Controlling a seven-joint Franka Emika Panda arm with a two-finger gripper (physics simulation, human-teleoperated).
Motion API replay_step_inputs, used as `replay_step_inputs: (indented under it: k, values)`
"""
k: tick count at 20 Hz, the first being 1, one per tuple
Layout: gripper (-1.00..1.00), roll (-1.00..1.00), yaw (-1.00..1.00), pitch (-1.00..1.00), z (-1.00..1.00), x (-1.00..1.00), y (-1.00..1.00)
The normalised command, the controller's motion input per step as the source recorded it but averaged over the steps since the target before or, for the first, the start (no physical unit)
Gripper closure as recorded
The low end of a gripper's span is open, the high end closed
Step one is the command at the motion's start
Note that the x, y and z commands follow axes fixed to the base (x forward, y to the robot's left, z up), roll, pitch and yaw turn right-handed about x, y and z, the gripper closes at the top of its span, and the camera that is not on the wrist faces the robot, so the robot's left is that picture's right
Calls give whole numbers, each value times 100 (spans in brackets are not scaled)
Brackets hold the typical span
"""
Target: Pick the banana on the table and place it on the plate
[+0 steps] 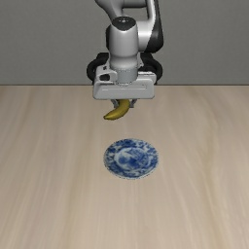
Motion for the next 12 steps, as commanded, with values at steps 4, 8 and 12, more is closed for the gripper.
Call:
replay_step_inputs:
  k: [4, 8, 12]
  values:
    - [100, 0, 0, 0, 0, 100, 0]
    - [100, 0, 0, 0, 0, 75, 25]
    - [-100, 0, 0, 0, 0, 25, 25]
